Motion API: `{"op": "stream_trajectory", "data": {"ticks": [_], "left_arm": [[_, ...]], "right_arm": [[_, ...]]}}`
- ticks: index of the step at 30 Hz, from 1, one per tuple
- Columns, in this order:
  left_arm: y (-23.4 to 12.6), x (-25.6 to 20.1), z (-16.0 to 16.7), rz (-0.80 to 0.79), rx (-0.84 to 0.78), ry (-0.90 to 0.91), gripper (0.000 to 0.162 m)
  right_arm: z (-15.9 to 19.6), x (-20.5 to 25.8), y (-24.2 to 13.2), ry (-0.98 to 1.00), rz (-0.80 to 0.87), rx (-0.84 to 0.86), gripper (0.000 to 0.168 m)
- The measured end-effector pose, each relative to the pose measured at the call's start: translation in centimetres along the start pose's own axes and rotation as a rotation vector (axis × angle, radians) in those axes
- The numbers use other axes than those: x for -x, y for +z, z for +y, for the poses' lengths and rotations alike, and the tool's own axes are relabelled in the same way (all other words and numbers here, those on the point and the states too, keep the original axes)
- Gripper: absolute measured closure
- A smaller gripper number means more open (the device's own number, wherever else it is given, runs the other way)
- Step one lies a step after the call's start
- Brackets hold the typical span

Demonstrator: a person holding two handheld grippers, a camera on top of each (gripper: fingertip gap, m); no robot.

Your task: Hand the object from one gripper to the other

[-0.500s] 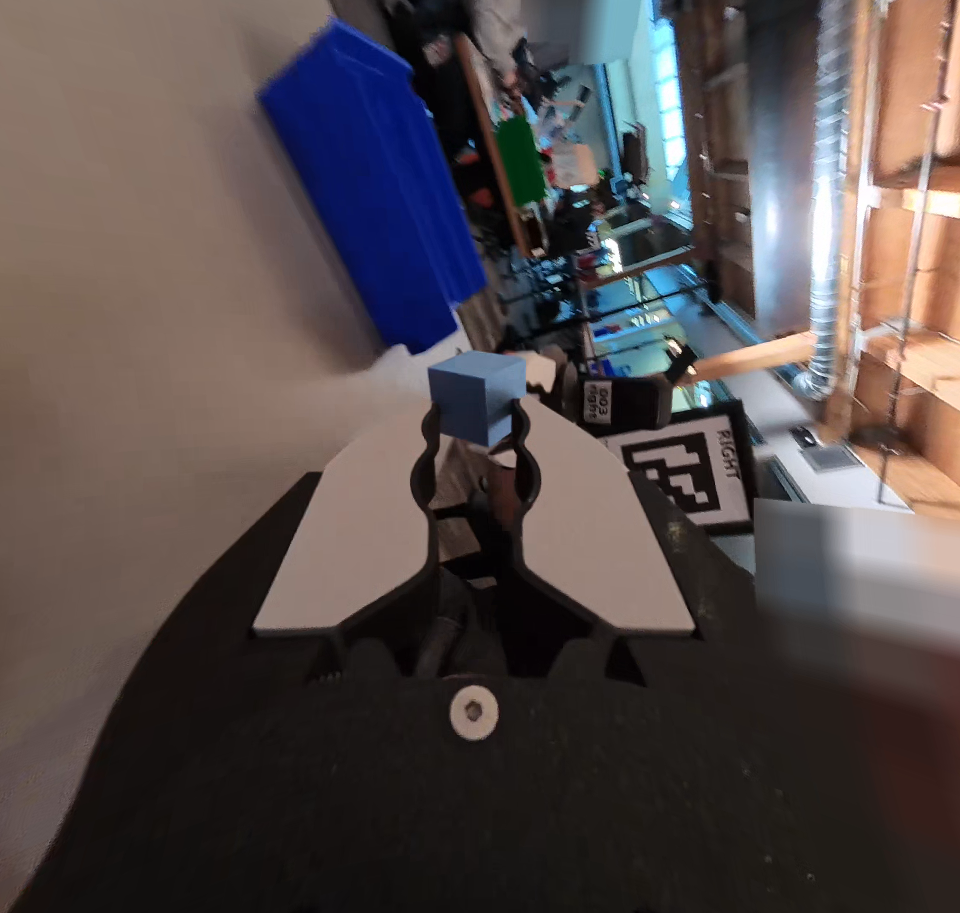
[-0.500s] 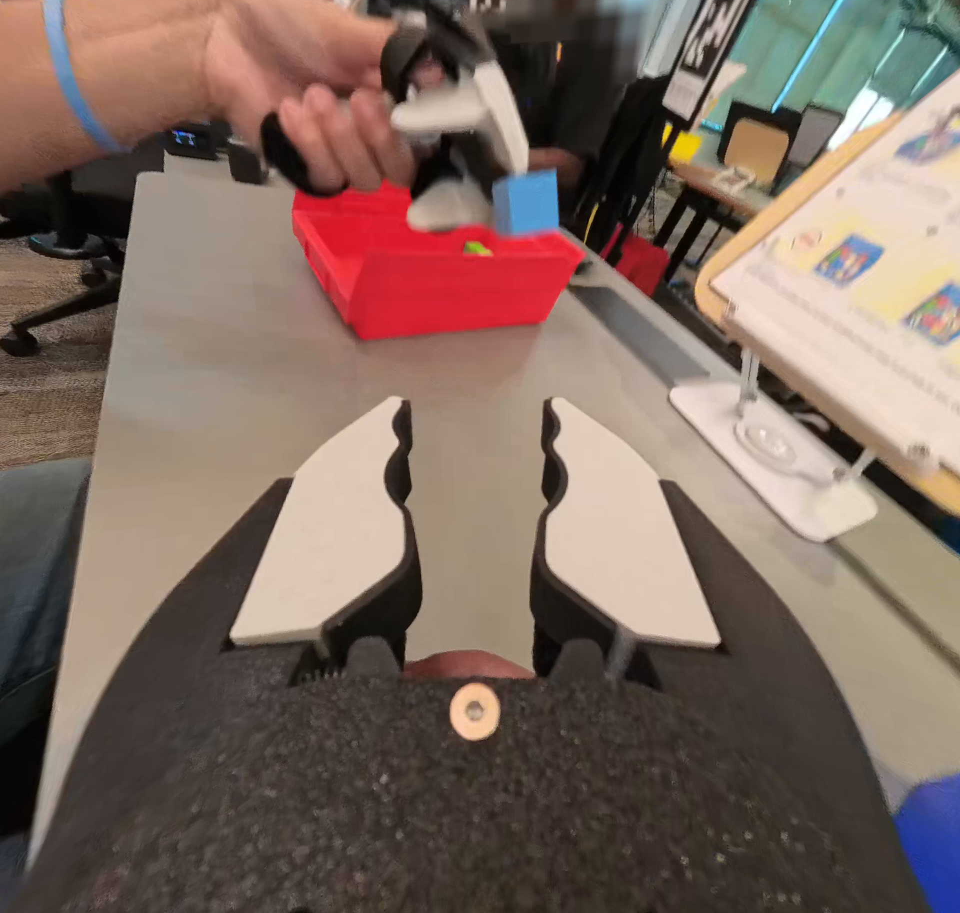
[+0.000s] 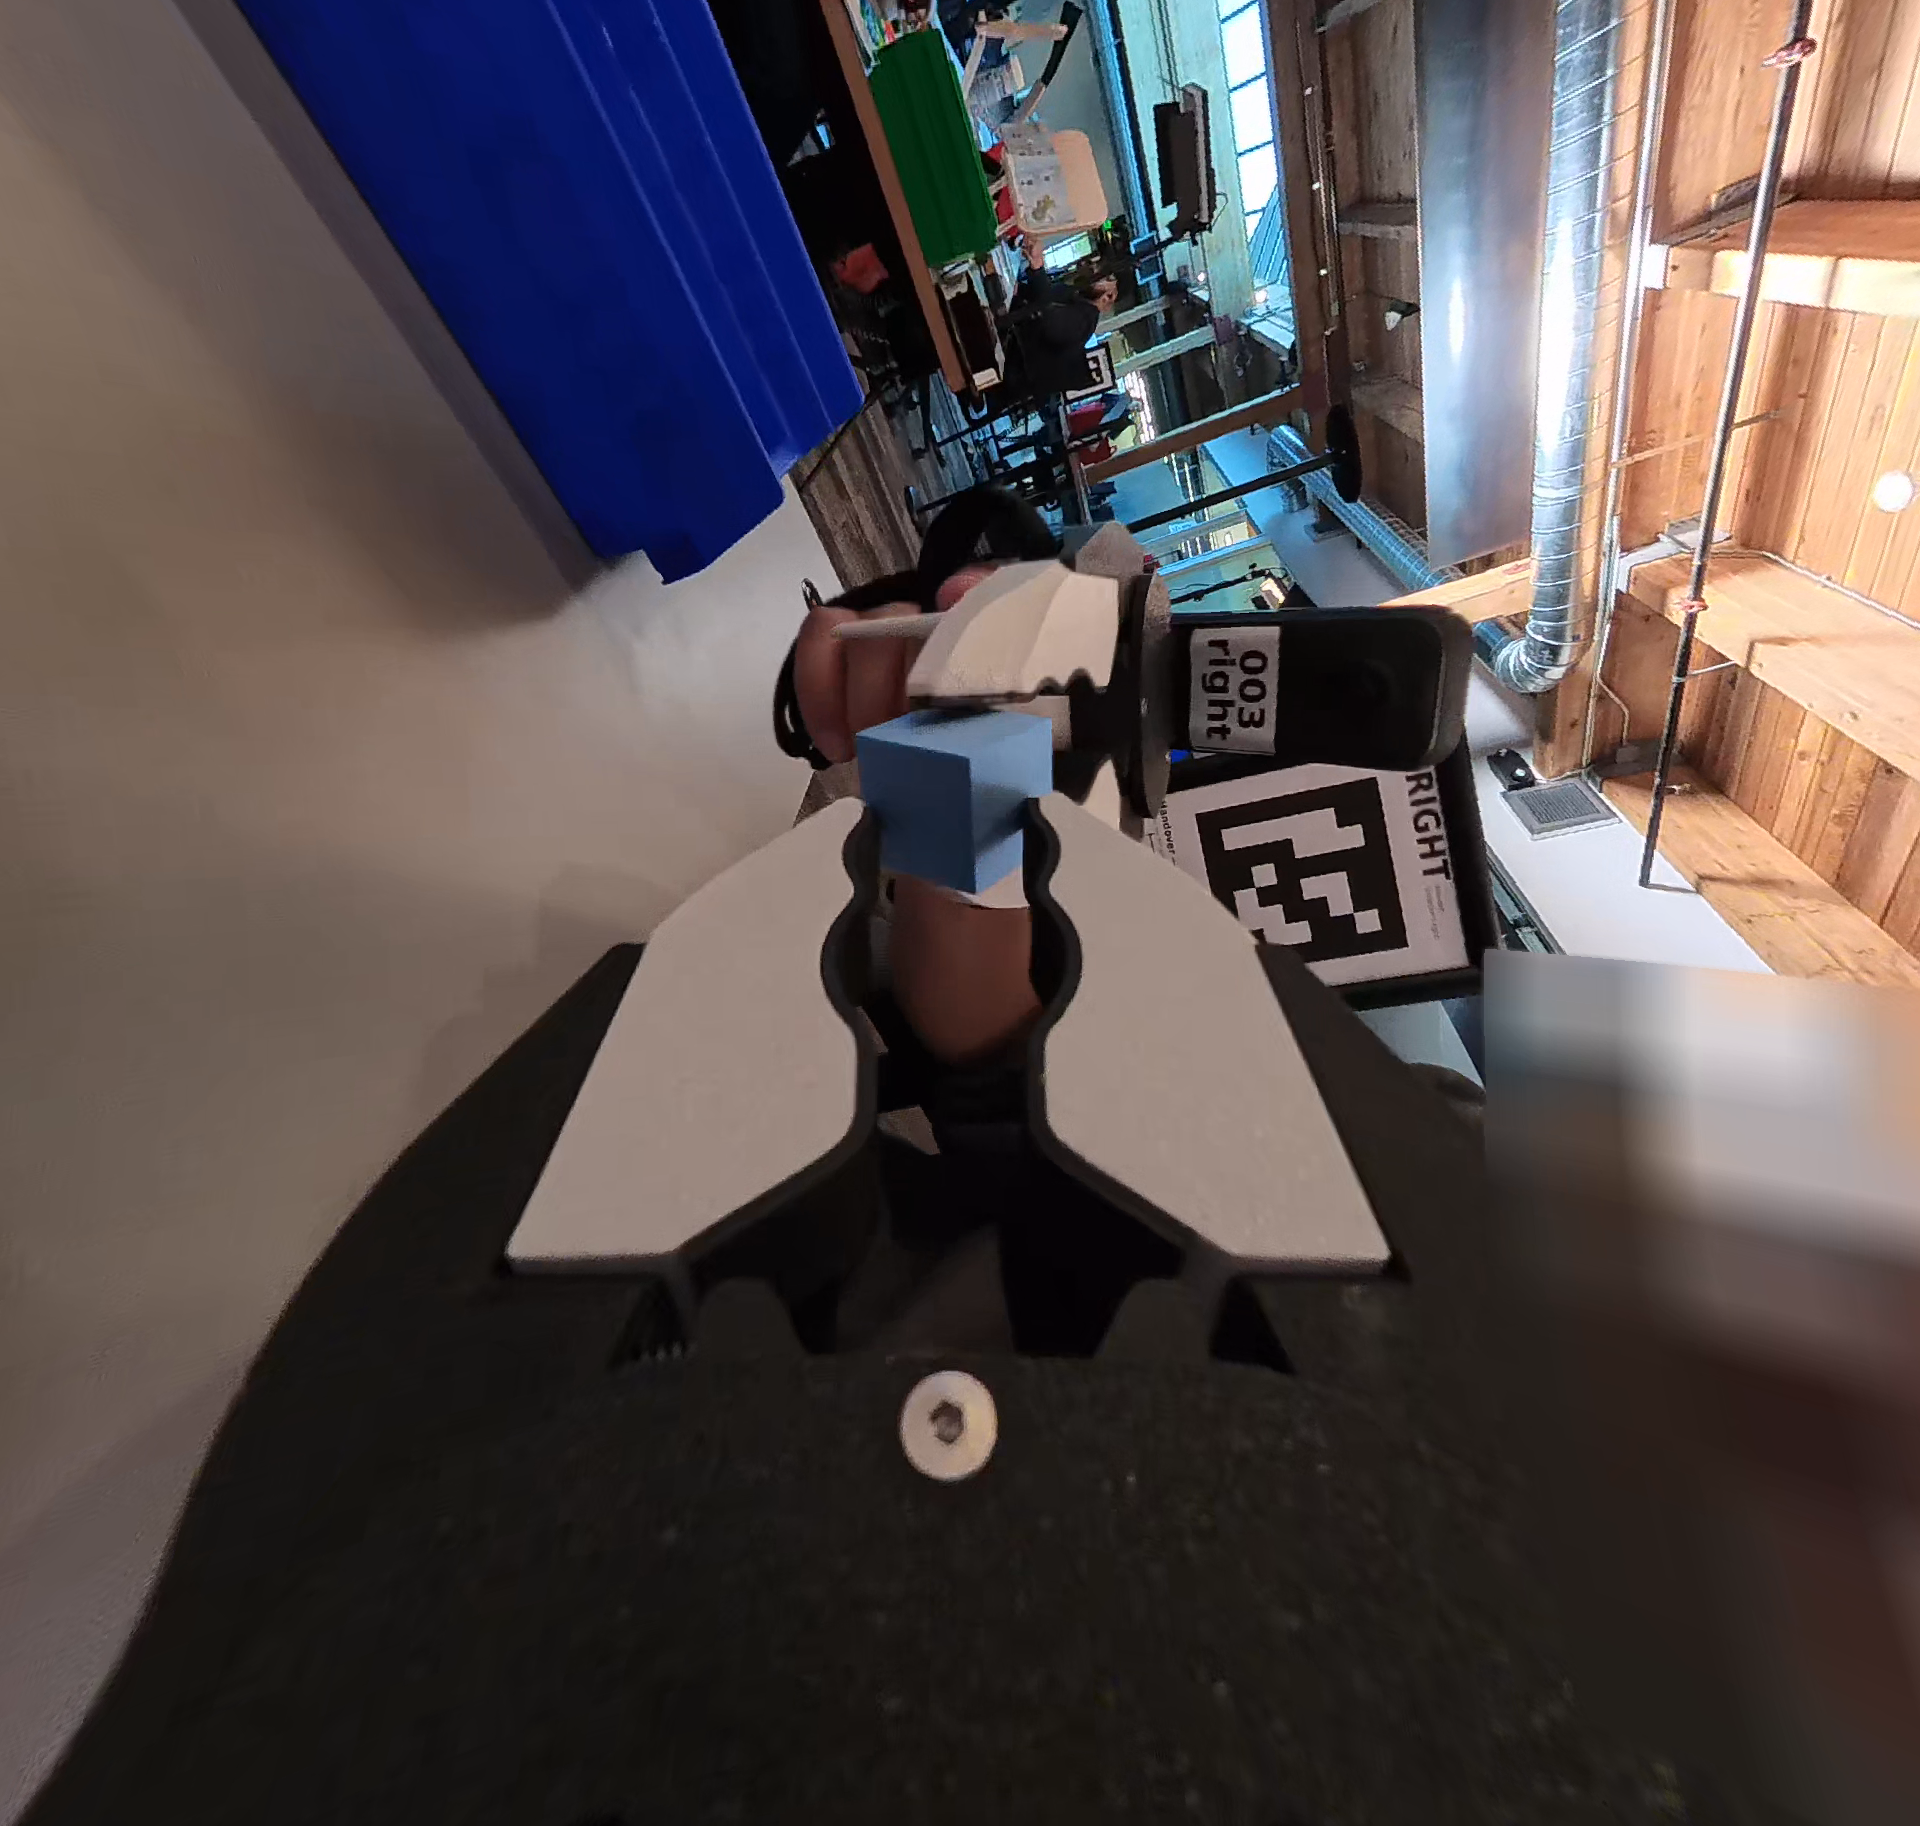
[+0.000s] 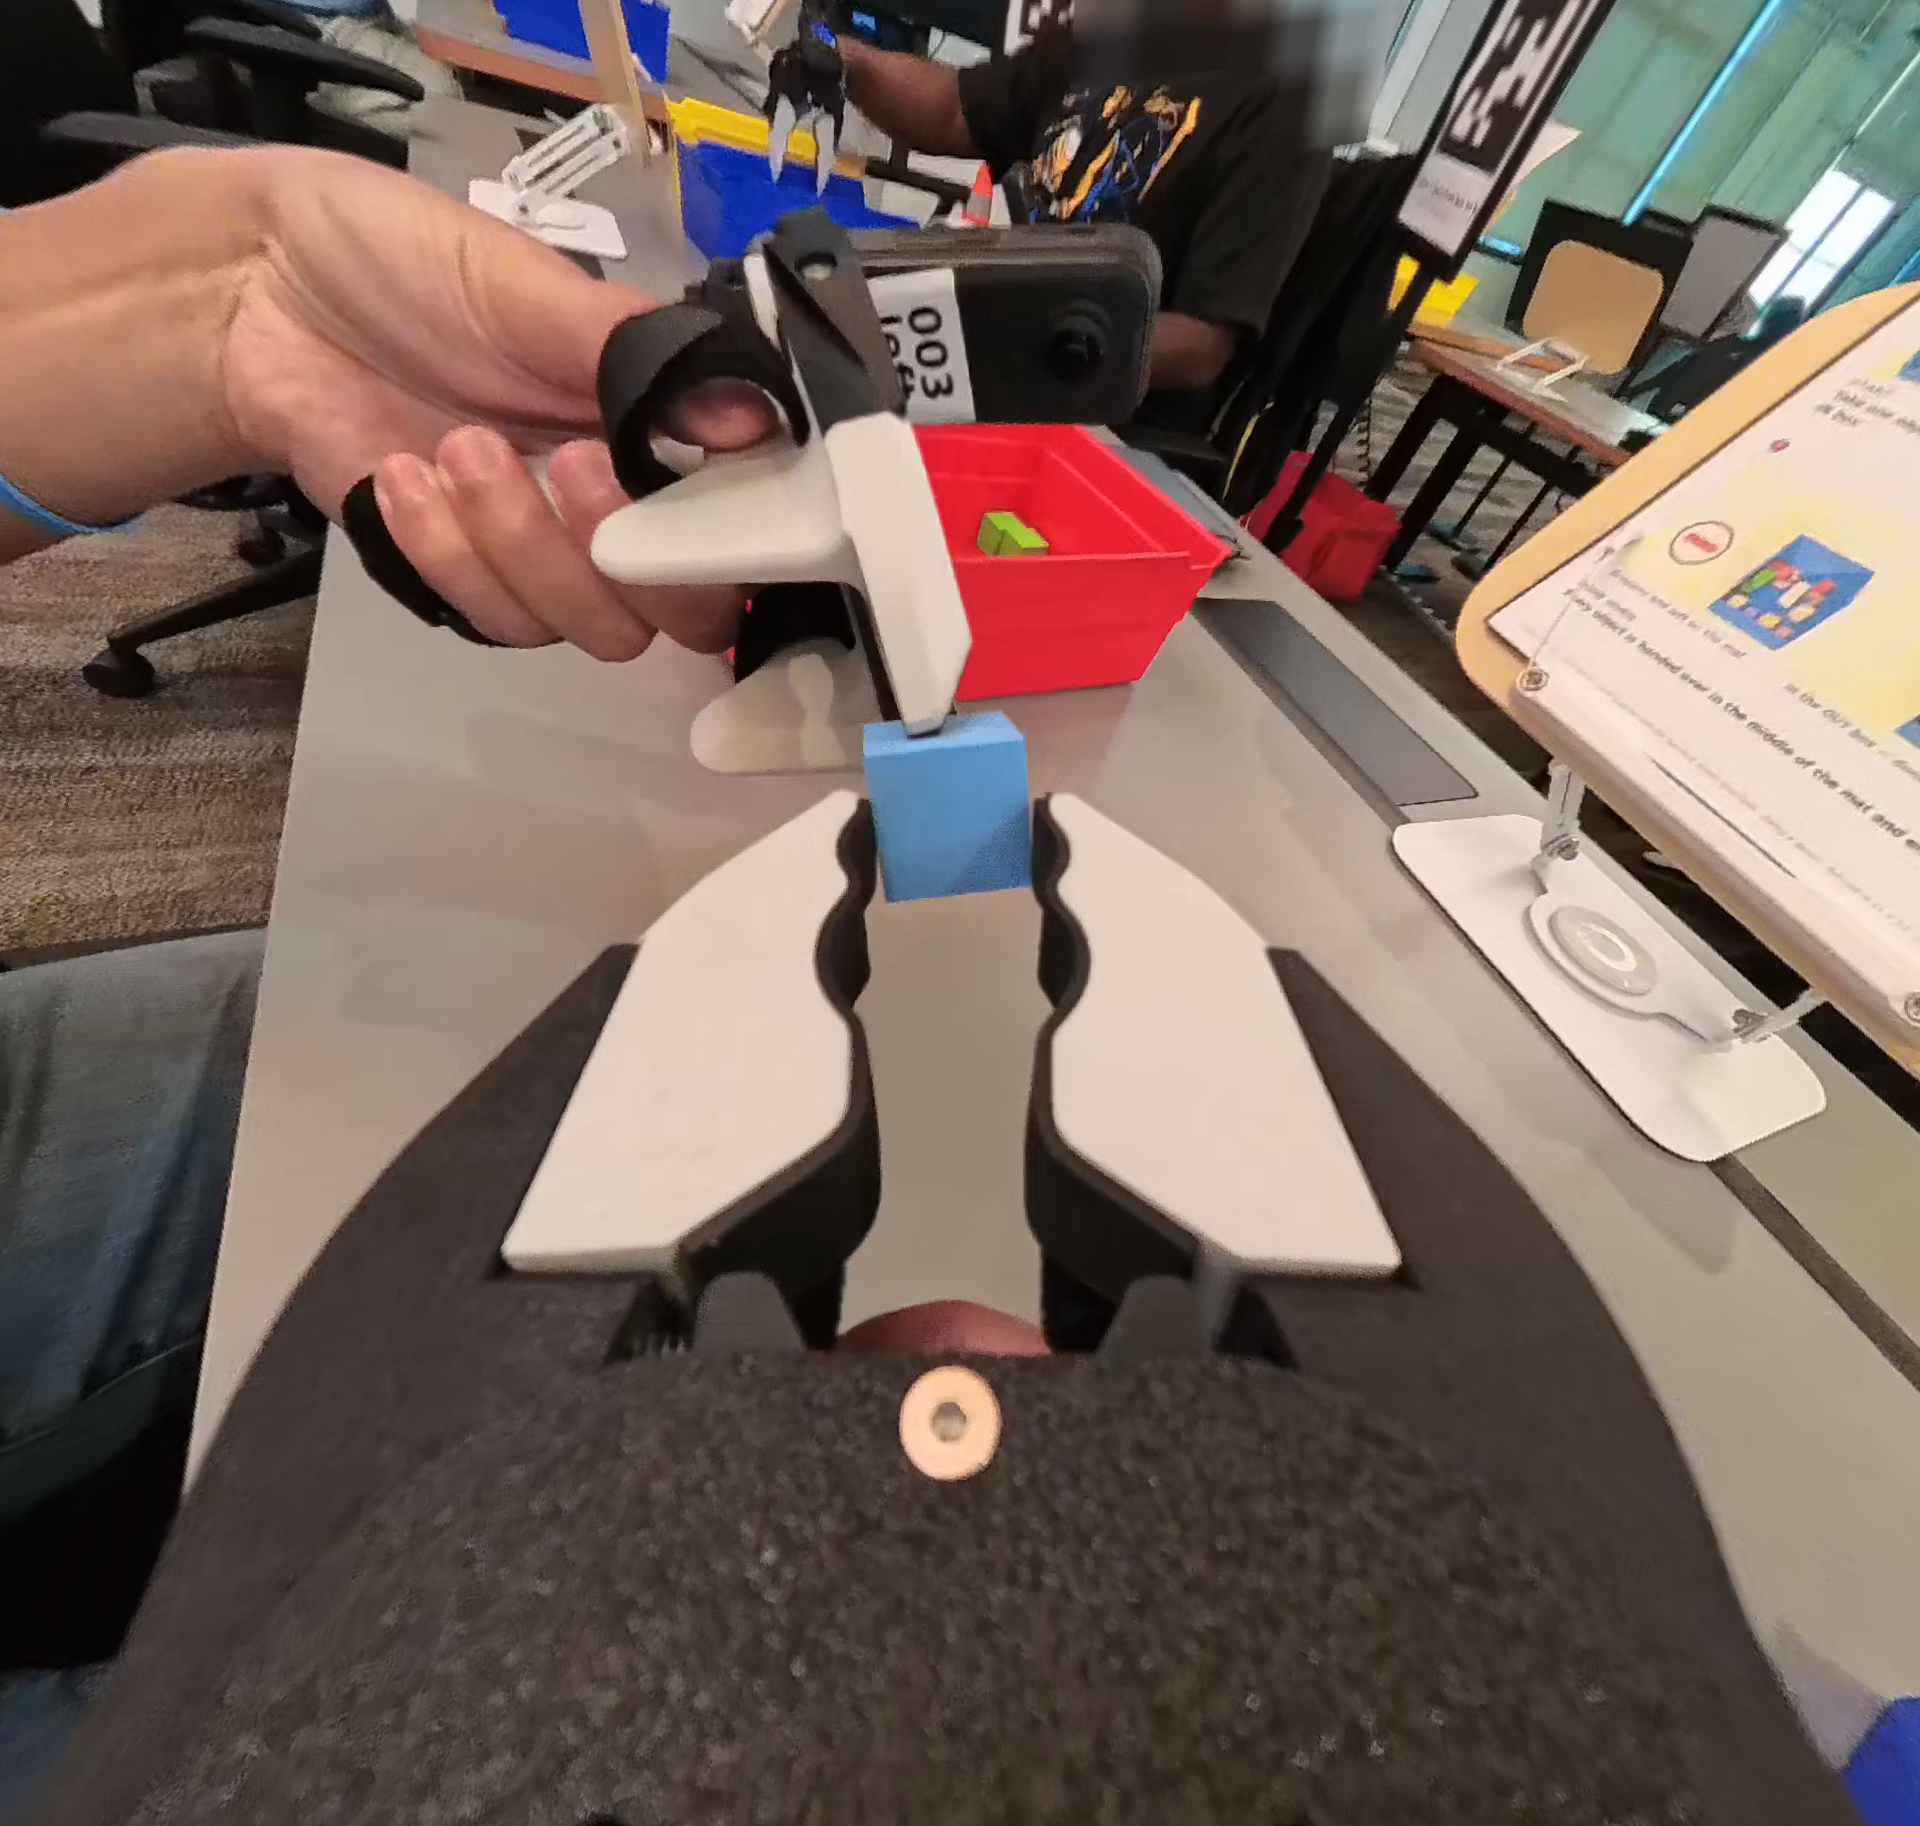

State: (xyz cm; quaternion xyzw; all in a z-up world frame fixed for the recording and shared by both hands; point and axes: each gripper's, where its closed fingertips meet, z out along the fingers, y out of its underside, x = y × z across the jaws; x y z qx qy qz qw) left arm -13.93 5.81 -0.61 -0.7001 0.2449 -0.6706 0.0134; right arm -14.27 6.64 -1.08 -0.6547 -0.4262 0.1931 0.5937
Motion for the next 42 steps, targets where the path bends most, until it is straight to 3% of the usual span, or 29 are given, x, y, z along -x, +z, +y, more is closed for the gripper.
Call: {"op": "stream_trajectory", "data": {"ticks": [4, 7, 12, 16, 19, 23, 26, 34, 40, 42], "left_arm": [[0.3, -0.5, 0.7, 0.046, -0.006, -0.005, 0.135], [-0.9, 0.8, 2.1, -0.031, -0.069, 0.061, 0.107], [-3.2, 5.2, 7.0, -0.228, -0.238, 0.169, 0.113], [-4.8, 8.6, 11.6, -0.421, -0.294, 0.338, 0.114], [-5.5, 9.1, 12.5, -0.460, -0.302, 0.370, 0.116], [-5.3, 8.3, 11.9, -0.421, -0.317, 0.401, 0.116], [-5.3, 8.5, 12.3, -0.448, -0.298, 0.424, 0.116], [-6.5, 8.3, 11.6, -0.440, -0.352, 0.416, 0.120], [-6.4, 8.6, 11.7, -0.424, -0.337, 0.401, 0.119], [-6.3, 8.5, 11.8, -0.419, -0.335, 0.401, 0.120]], "right_arm": [[-0.4, 0.3, -1.1, -0.032, -0.004, -0.021, 0.141], [-0.4, -0.8, -3.3, -0.038, 0.028, -0.007, 0.141], [2.1, -10.3, -12.5, 0.053, 0.319, 0.162, 0.140], [10.4, -18.5, -21.8, 0.324, 0.552, 0.531, 0.140], [17.5, -20.6, -25.4, 0.408, 0.546, 0.841, 0.140], [23.8, -20.3, -26.2, 0.271, 0.315, 1.215, 0.140], [26.2, -20.2, -25.8, 0.168, 0.156, 1.350, 0.140], [29.8, -20.7, -25.3, 0.043, -0.069, 1.497, 0.140], [30.4, -20.7, -25.8, 0.006, -0.069, 1.532, 0.137], [29.9, -20.8, -25.7, 0.031, -0.011, 1.510, 0.128]]}}
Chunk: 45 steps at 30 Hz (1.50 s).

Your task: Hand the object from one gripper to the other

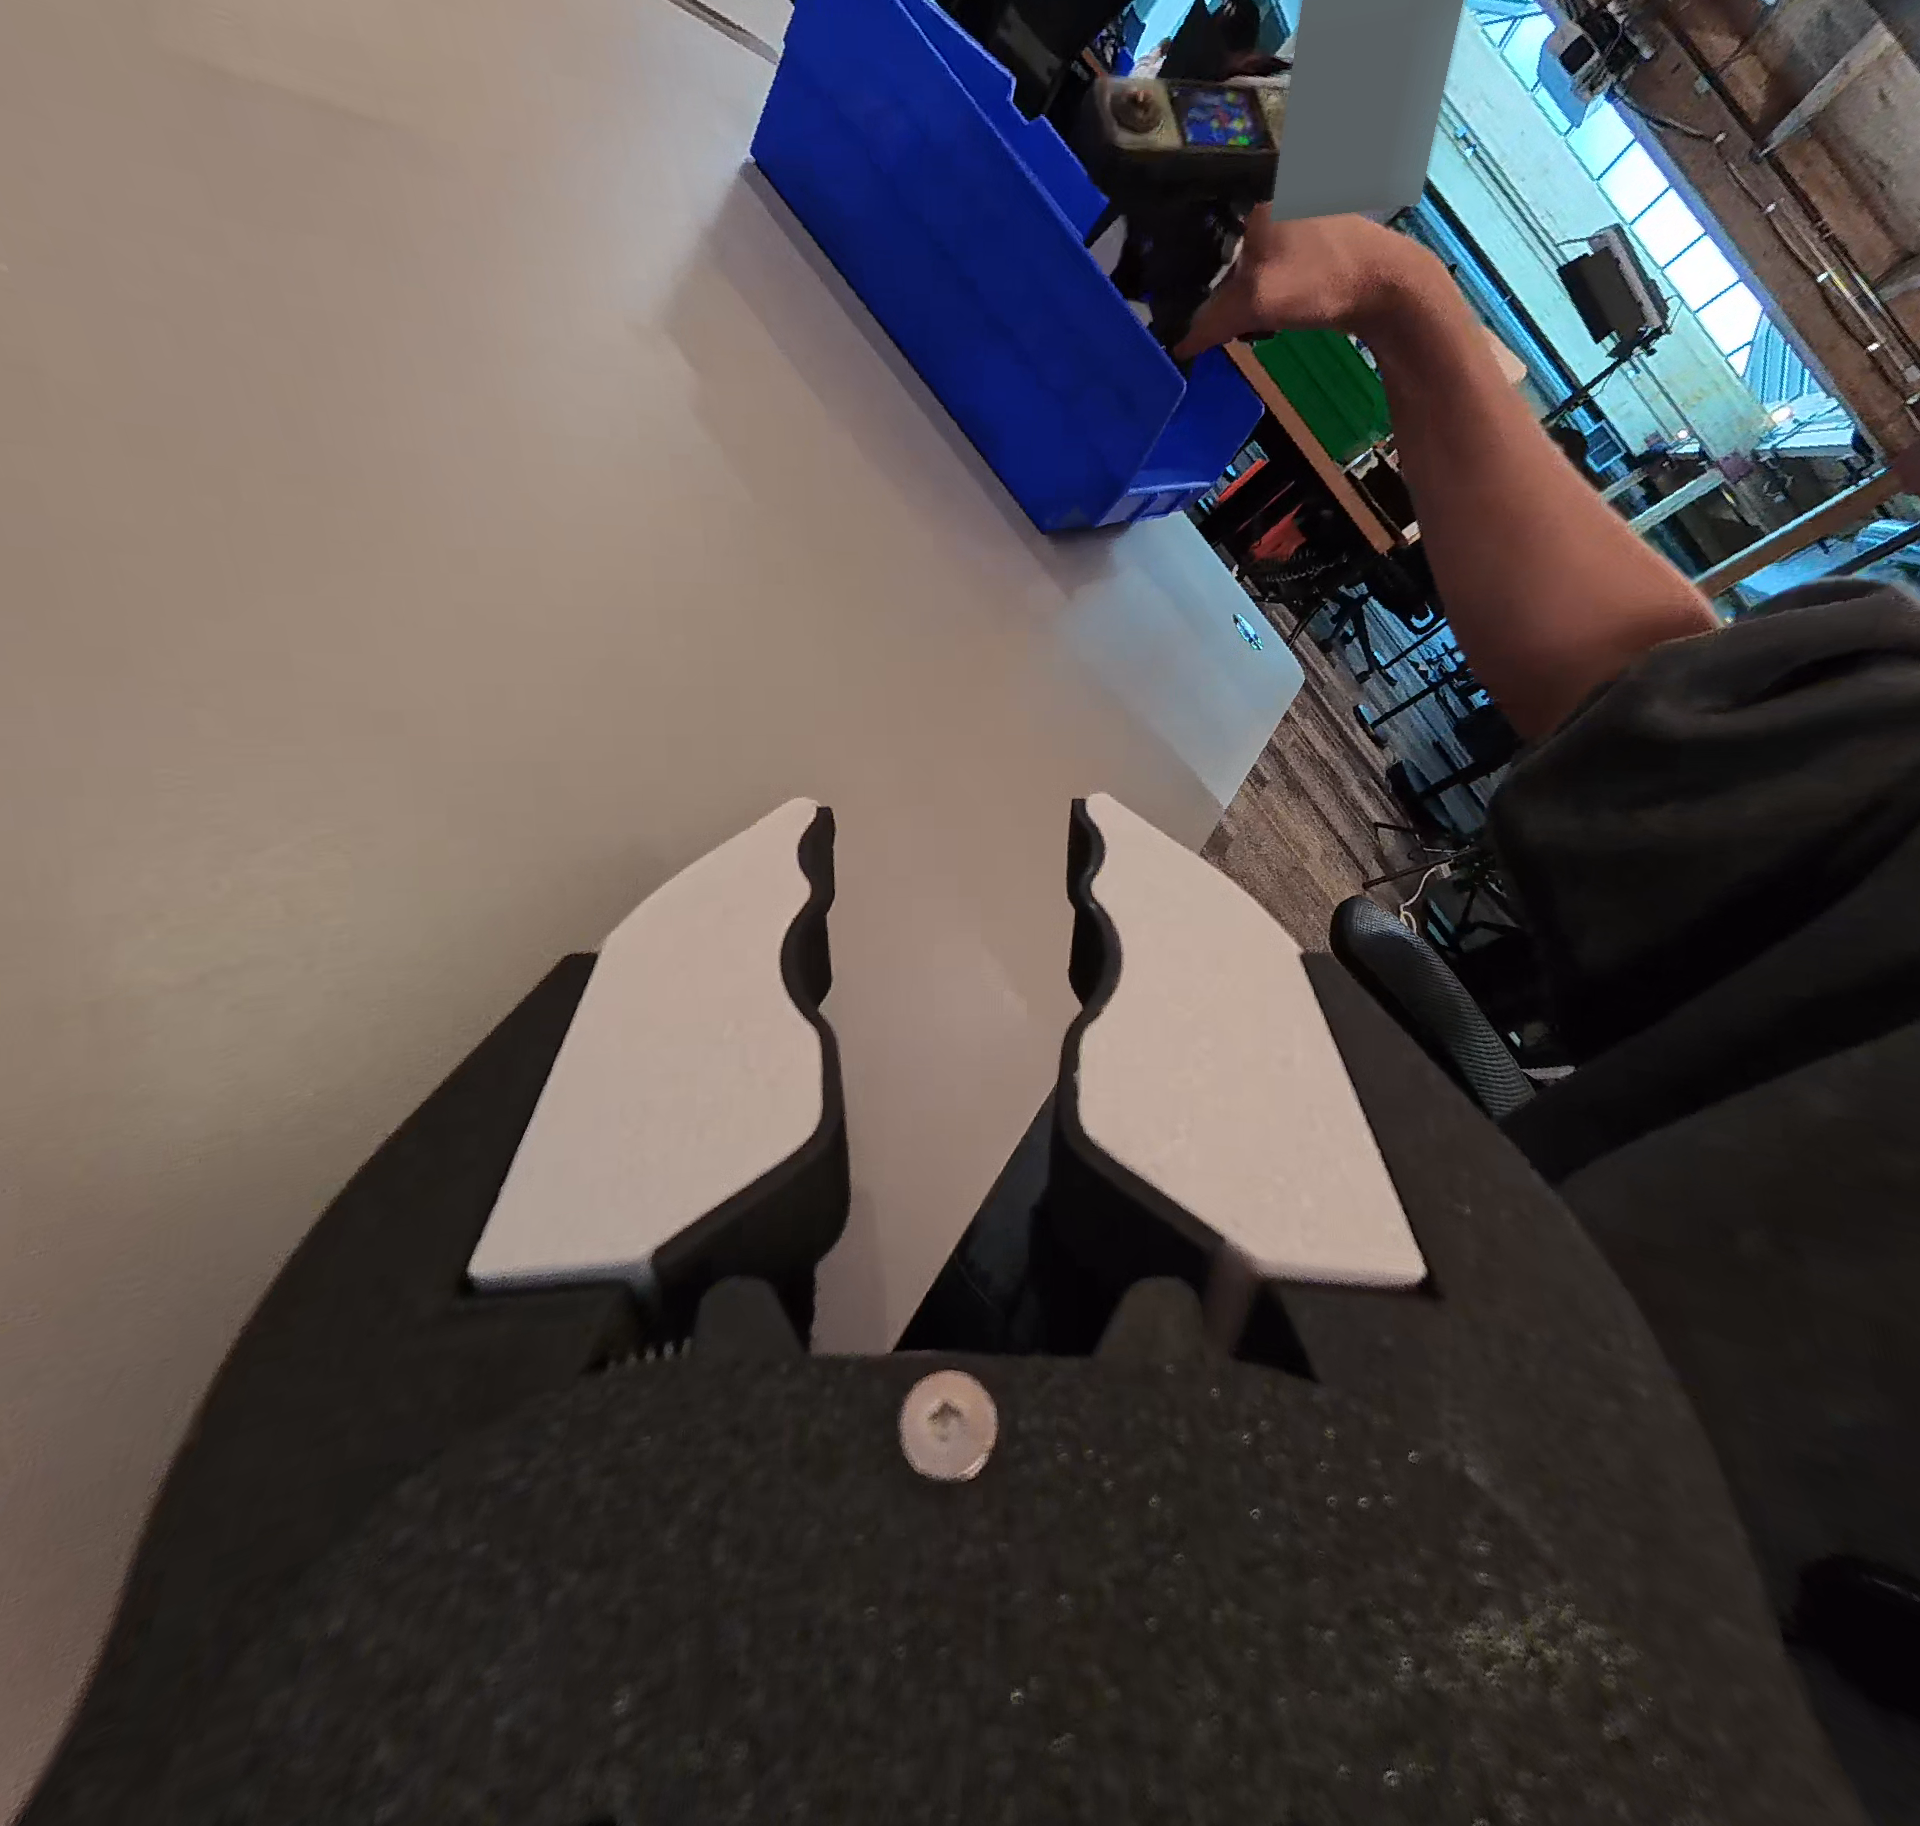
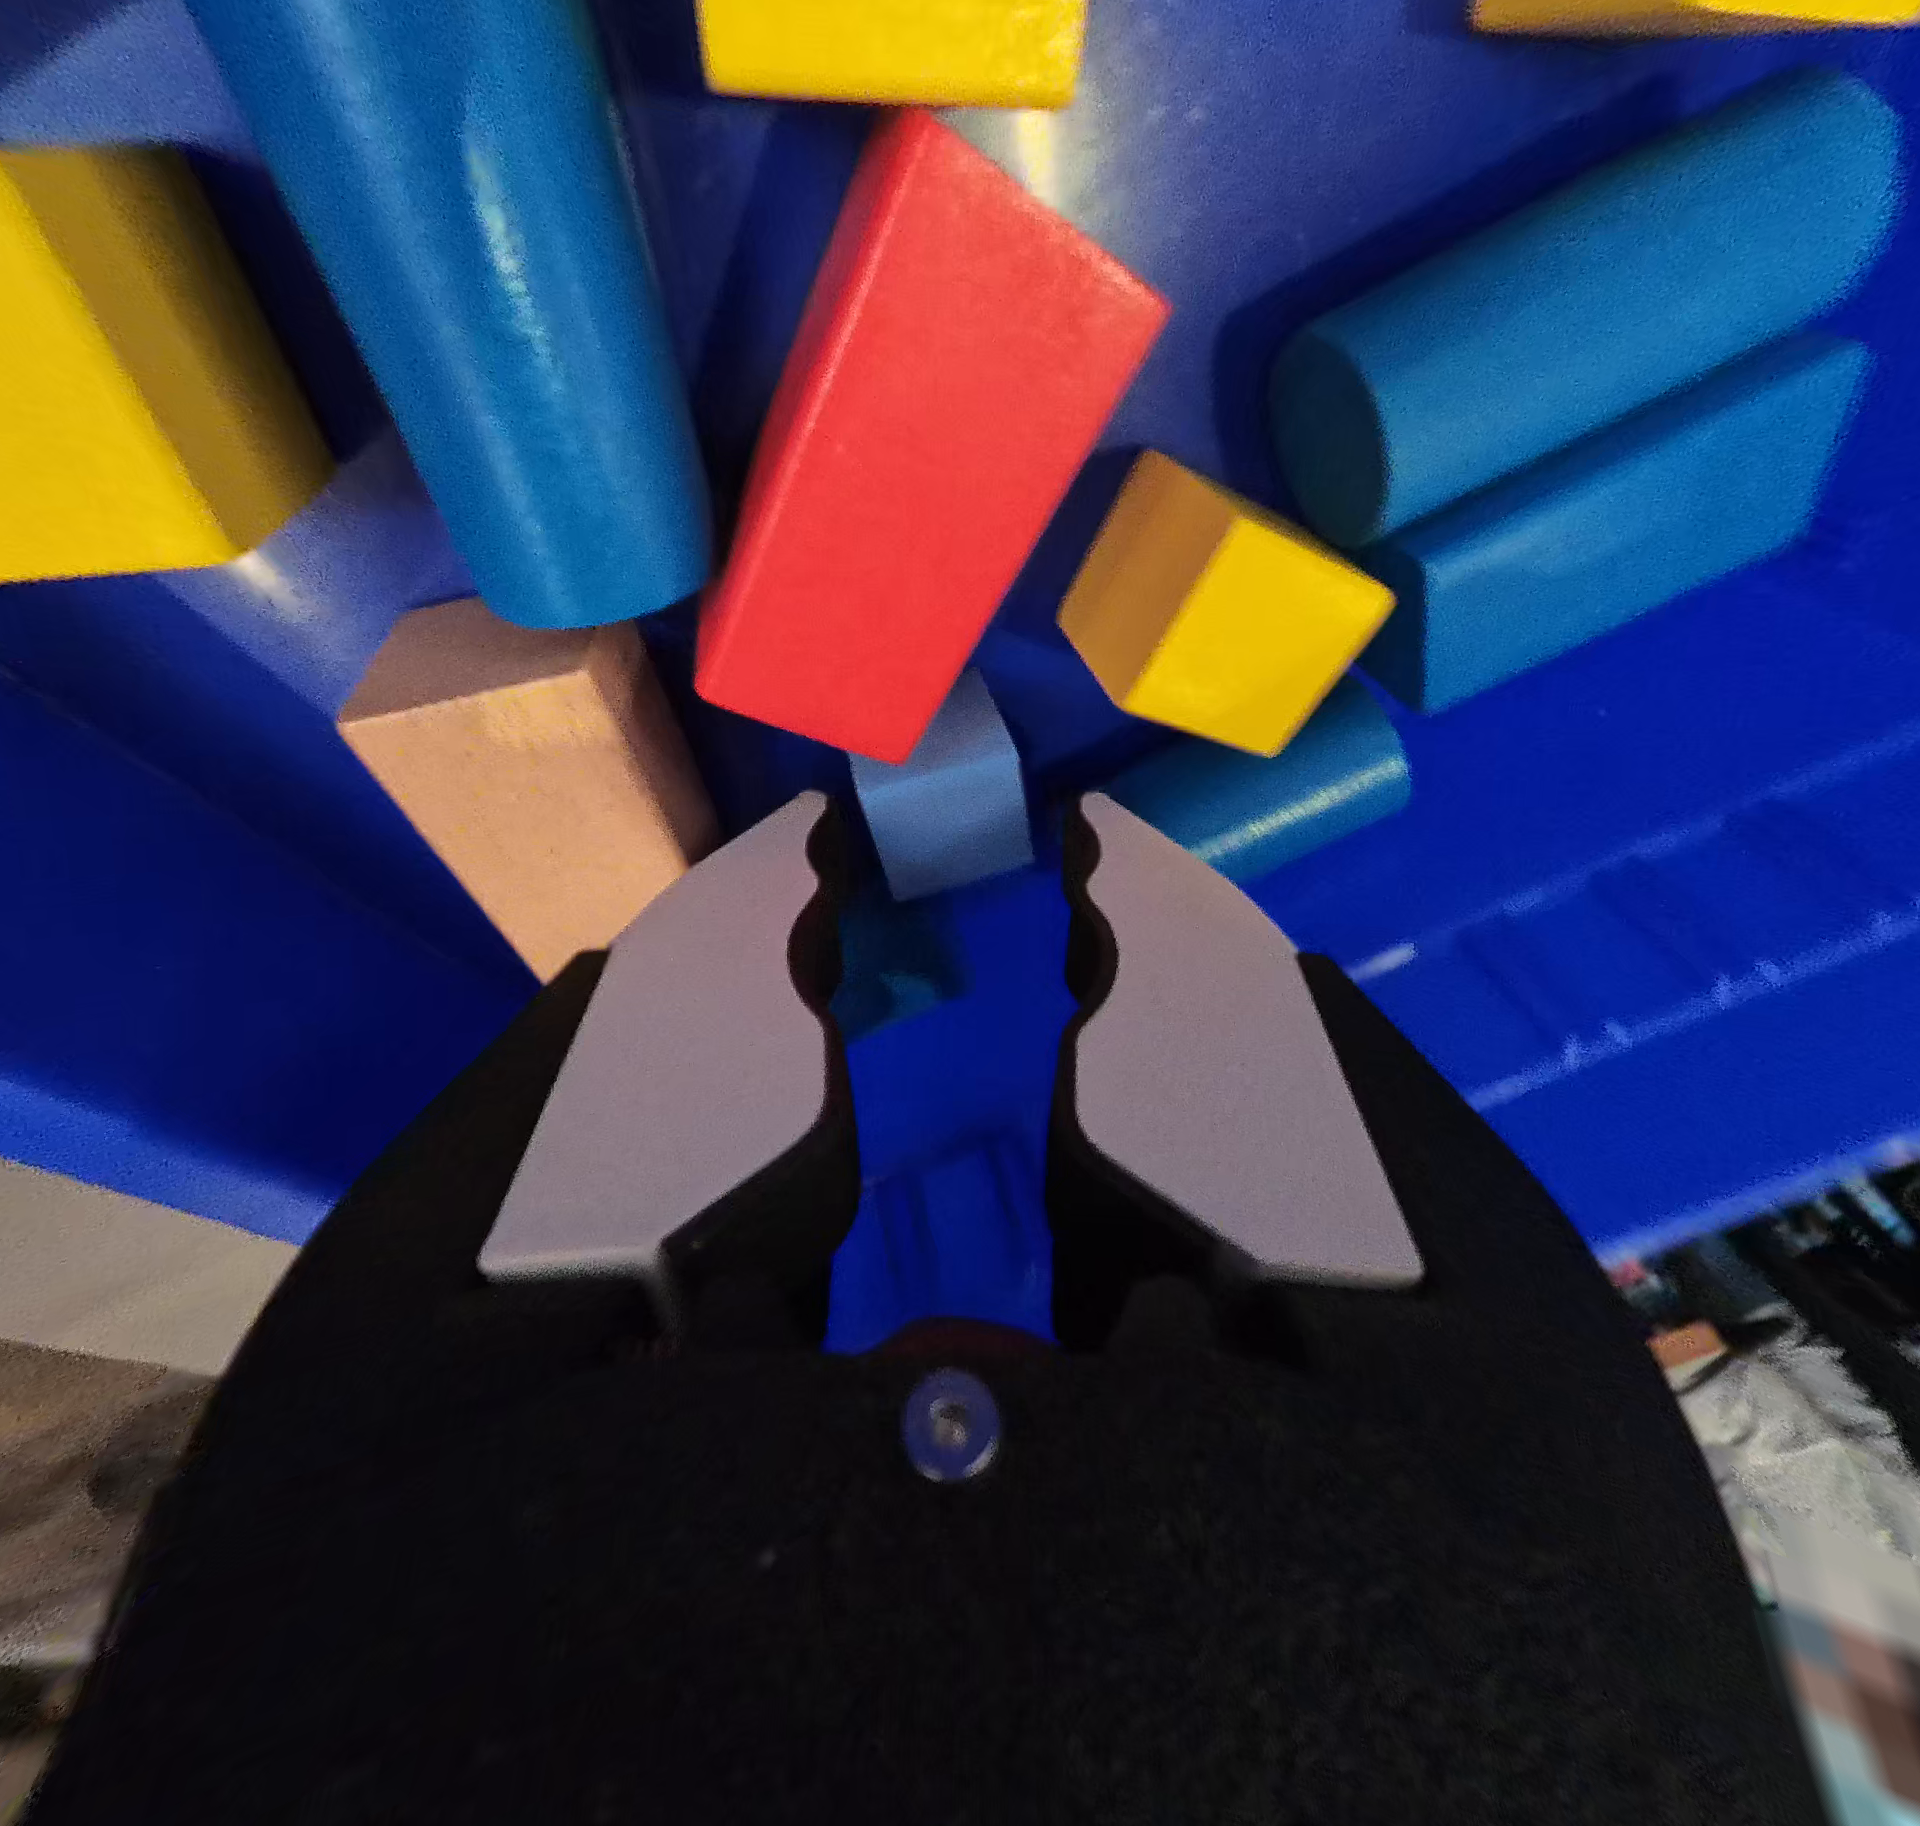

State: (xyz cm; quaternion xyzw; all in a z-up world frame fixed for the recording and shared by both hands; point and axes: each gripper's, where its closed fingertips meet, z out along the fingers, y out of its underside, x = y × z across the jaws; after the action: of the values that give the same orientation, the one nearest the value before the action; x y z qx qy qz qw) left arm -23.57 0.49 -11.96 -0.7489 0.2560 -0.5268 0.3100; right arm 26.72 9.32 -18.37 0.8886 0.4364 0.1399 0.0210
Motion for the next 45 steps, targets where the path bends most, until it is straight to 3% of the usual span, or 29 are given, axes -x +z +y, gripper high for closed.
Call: {"op": "stream_trajectory", "data": {"ticks": [4, 7, 9, 11, 12, 15, 17, 22, 26, 29, 33, 37, 45], "left_arm": [[-0.3, -0.2, -0.1, -0.007, -0.007, 0.013, 0.119], [-0.5, -0.1, -0.4, -0.032, -0.013, 0.037, 0.119], [-0.6, 0.3, -0.6, -0.058, -0.019, 0.049, 0.119], [-0.9, 1.2, -1.1, -0.119, -0.045, 0.062, 0.115], [-1.4, 1.6, -1.8, -0.160, -0.075, 0.076, 0.114], [-4.4, 1.7, -5.7, -0.268, -0.198, 0.183, 0.116], [-7.0, 3.1, -8.5, -0.413, -0.182, 0.198, 0.116], [-12.5, 11.5, -14.4, -0.727, 0.121, 0.039, 0.105], [-13.9, 20.9, -21.4, -0.923, 0.275, 0.005, 0.112], [-13.9, 28.1, -24.2, -1.014, 0.430, -0.111, 0.111], [-13.6, 34.7, -25.3, -1.078, 0.554, -0.261, 0.112], [-13.6, 38.9, -25.6, -1.171, 0.631, -0.270, 0.112], [-13.5, 41.6, -23.8, -1.247, 0.727, -0.267, 0.114]], "right_arm": [[0.1, -1.0, -6.6, 0.229, 0.206, -0.181, 0.123], [-2.1, 3.2, -13.6, 0.392, 0.306, -0.522, 0.122], [-7.0, 9.5, -17.3, 0.476, 0.183, -0.909, 0.132], [-12.5, 18.1, -19.6, 0.494, -0.154, -1.280, 0.127], [-14.6, 22.0, -19.7, 0.474, -0.291, -1.350, 0.126], [-18.2, 28.9, -16.3, 0.450, -0.363, -1.323, 0.113], [-19.2, 30.8, -15.3, 0.471, -0.381, -1.325, 0.114], [-18.5, 30.0, -17.5, 0.389, -0.267, -1.416, 0.115], [-17.6, 29.3, -17.7, 0.404, -0.283, -1.462, 0.119], [-17.8, 29.0, -17.1, 0.389, -0.292, -1.456, 0.119], [-18.0, 29.5, -16.2, 0.362, -0.297, -1.420, 0.119], [-17.9, 30.1, -16.0, 0.330, -0.296, -1.412, 0.119], [-17.0, 30.2, -15.7, 0.342, -0.317, -1.410, 0.119]]}}
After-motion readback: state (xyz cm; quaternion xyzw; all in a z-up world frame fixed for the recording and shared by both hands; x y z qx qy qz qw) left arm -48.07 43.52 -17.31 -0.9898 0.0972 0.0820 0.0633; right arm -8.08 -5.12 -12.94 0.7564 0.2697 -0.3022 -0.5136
